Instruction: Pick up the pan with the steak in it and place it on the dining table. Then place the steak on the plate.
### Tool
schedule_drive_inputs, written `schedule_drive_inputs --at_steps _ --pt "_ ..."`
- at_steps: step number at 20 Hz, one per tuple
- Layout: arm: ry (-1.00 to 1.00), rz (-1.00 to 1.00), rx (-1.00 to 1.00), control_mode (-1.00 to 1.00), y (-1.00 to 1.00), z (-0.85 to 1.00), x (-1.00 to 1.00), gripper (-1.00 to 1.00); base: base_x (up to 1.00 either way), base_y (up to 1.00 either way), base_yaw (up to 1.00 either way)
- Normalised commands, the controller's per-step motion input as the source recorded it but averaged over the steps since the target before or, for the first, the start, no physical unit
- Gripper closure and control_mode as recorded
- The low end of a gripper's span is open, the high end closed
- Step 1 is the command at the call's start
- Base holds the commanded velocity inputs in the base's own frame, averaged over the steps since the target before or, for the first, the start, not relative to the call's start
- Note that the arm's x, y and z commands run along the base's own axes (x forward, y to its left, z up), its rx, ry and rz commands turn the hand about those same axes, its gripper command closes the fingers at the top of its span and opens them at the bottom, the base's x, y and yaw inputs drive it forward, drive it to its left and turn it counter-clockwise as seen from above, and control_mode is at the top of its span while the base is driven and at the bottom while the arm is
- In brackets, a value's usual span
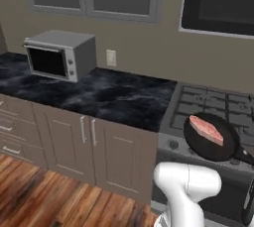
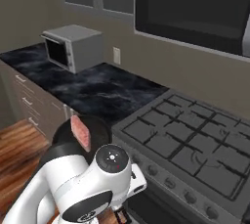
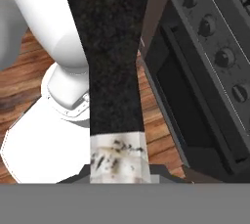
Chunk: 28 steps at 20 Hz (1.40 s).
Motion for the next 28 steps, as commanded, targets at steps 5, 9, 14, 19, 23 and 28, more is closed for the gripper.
schedule_drive_inputs --at_steps 5,9,14,19,23,28 --pt "0.0 0.0 0.0 1.0 0.0 0.0 0.0 1.0 -0.16 0.0 0.48" --pt "0.0 0.0 0.0 1.0 0.0 0.0 0.0 1.0 -0.16 0.0 0.48" --pt "0.0 0.0 0.0 1.0 0.0 0.0 0.0 1.0 -0.14 0.0 0.48" --pt "0.0 0.0 0.0 1.0 0.0 0.0 0.0 1.0 -0.08 0.0 0.49" --pt "0.0 0.0 0.0 1.0 0.0 0.0 0.0 1.0 -0.08 0.0 0.49" --pt "0.0 0.0 0.0 1.0 0.0 0.0 0.0 1.0 -0.08 0.0 0.5"
